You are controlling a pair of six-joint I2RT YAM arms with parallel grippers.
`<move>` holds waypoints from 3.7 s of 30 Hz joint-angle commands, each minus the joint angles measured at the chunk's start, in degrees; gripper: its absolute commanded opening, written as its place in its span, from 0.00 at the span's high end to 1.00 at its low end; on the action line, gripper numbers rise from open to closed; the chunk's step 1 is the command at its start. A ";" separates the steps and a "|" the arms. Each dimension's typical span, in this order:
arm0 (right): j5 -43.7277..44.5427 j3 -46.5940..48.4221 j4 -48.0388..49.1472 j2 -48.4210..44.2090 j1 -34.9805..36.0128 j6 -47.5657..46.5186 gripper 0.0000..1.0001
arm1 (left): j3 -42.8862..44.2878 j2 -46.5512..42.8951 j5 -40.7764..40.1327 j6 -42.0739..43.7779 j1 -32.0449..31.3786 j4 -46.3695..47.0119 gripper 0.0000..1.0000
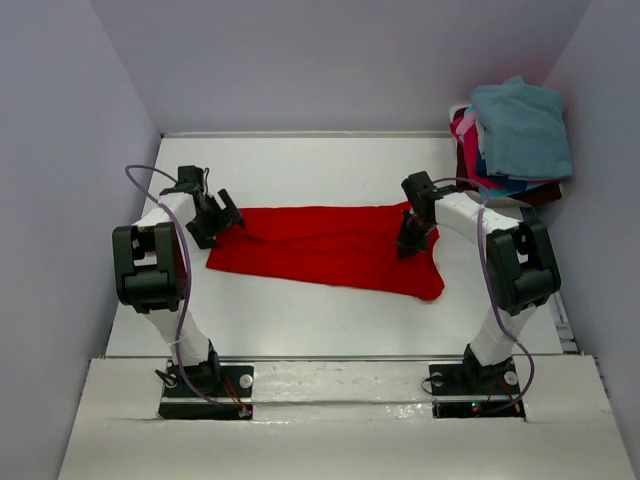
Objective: Fold and stack the t-shirts
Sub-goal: Fold the tshirt
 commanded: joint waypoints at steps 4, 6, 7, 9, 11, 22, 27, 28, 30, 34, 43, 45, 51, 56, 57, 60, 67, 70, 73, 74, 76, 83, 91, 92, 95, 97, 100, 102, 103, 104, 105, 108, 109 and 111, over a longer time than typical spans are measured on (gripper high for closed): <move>0.87 2.74 -1.61 0.27 0.09 -0.67 0.86 | -0.97 -1.07 0.54 0.91 0.15 -0.08 0.01; 1.39 2.12 -1.61 -0.70 0.09 -0.41 0.80 | -0.97 -1.25 0.37 0.91 0.15 0.01 0.01; 2.00 2.03 -2.04 -0.79 0.09 -0.41 0.75 | -0.88 -1.25 0.37 0.91 0.15 0.01 0.01; 2.18 1.86 -2.31 -1.05 0.09 -0.41 0.67 | -0.79 -1.16 0.54 0.91 0.15 0.01 0.01; 2.36 1.33 -2.31 -1.05 0.09 -0.32 0.65 | -0.62 -0.98 0.45 0.82 0.15 0.01 0.01; 2.71 -0.51 -1.26 -0.35 0.09 -0.15 0.65 | -0.35 -0.90 0.54 0.91 0.15 -0.17 0.01; 2.62 -1.83 -0.82 -0.26 0.09 0.03 0.65 | 0.00 -0.63 0.45 1.00 0.15 -0.34 0.01; 2.45 -2.01 -0.47 -0.17 0.09 0.03 0.66 | 0.08 -0.63 0.54 1.00 0.15 -0.34 0.01; 2.27 -2.01 -0.47 0.27 0.09 0.03 0.66 | 0.08 -0.63 0.54 0.91 0.15 -0.34 0.01; 2.10 -2.27 0.06 0.70 0.09 -0.06 0.66 | 0.00 -0.54 0.54 0.91 0.15 -0.34 0.01; 1.57 -1.31 0.68 1.50 0.09 0.12 0.77 | 0.00 -0.37 0.45 1.00 0.15 -0.34 0.01; 1.48 -1.13 0.76 1.85 0.09 0.12 0.79 | -0.09 -0.37 0.54 1.00 0.15 -0.25 0.01; 1.13 -1.13 1.29 2.29 0.09 0.12 0.83 | -0.18 -0.54 0.54 1.00 0.15 -0.17 0.01; 1.22 0.09 1.29 2.55 0.09 0.12 0.87 | -0.27 -0.37 0.54 0.91 0.15 -0.08 0.01; 1.22 0.36 1.20 2.64 0.09 0.12 0.88 | -0.27 -0.37 0.54 1.00 0.15 -0.08 0.01; 1.30 1.41 0.77 2.73 0.09 0.03 0.90 | -0.27 -0.46 0.54 1.00 0.15 -0.17 0.01; 1.48 3.35 -0.73 1.94 0.09 -0.15 0.92 | -0.62 -0.37 0.45 1.09 0.15 0.01 0.01; 1.48 4.40 -1.43 1.24 0.09 -0.32 0.93 | -0.62 -0.37 0.63 1.09 0.15 0.01 0.01; 2.01 5.80 -2.31 0.53 0.09 -0.23 0.93 | -0.70 -0.37 0.54 1.09 0.15 0.10 0.01; 2.10 6.16 -2.40 0.53 0.09 -0.32 0.93 | -0.71 -0.28 0.54 1.09 0.15 0.10 0.01; 2.10 6.86 -2.75 0.62 0.09 -0.50 0.93 | -0.71 -0.37 0.72 1.00 0.15 0.18 0.01; 2.01 11.25 -2.84 2.72 0.09 -1.37 0.93 | -0.79 -0.28 0.72 1.09 0.15 0.19 0.01; 2.36 22.05 -4.59 8.52 0.09 -3.83 0.93 | -0.71 -0.19 0.63 1.18 0.15 0.10 0.01; 2.19 23.29 -4.86 9.23 0.09 -4.01 0.93 | -0.71 -0.19 0.63 1.18 0.15 0.01 0.01; 1.57 27.85 -5.65 12.30 0.09 -4.63 0.93 | -0.62 -0.19 0.54 1.26 0.15 0.01 0.01; 1.22 29.88 -6.00 14.32 0.09 -4.98 0.93 | -0.62 0.07 0.72 1.26 0.15 0.01 0.01; 0.25 33.31 -6.27 16.95 0.09 -5.68 0.93 | -0.44 0.25 0.63 1.18 0.15 0.01 0.01; -0.45 35.16 -6.27 18.10 0.09 -6.21 0.93 | -0.27 0.42 0.72 1.17 0.15 0.01 0.01; -0.63 35.60 -6.09 19.15 0.09 -6.47 0.93 | -0.18 0.42 0.72 1.09 0.15 0.01 0.01; -1.15 36.04 -6.00 19.60 0.09 -6.73 0.93 | -0.18 0.51 0.72 1.09 0.15 -0.08 0.01; -1.16 36.48 -5.92 20.13 0.09 -7.00 0.93 | -0.01 0.60 0.63 1.09 0.15 -0.08 0.01; -1.59 38.24 -6.00 22.06 0.09 -7.79 0.93 | 0.26 1.04 0.63 1.09 0.15 -0.25 0.01; -1.77 39.03 -6.00 22.59 0.09 -8.23 0.93 | 0.43 0.95 0.63 1.09 0.15 -0.25 0.01; -2.21 39.56 -6.00 23.90 0.09 -8.67 0.93 | 0.61 1.21 0.54 1.09 0.15 -0.34 0.01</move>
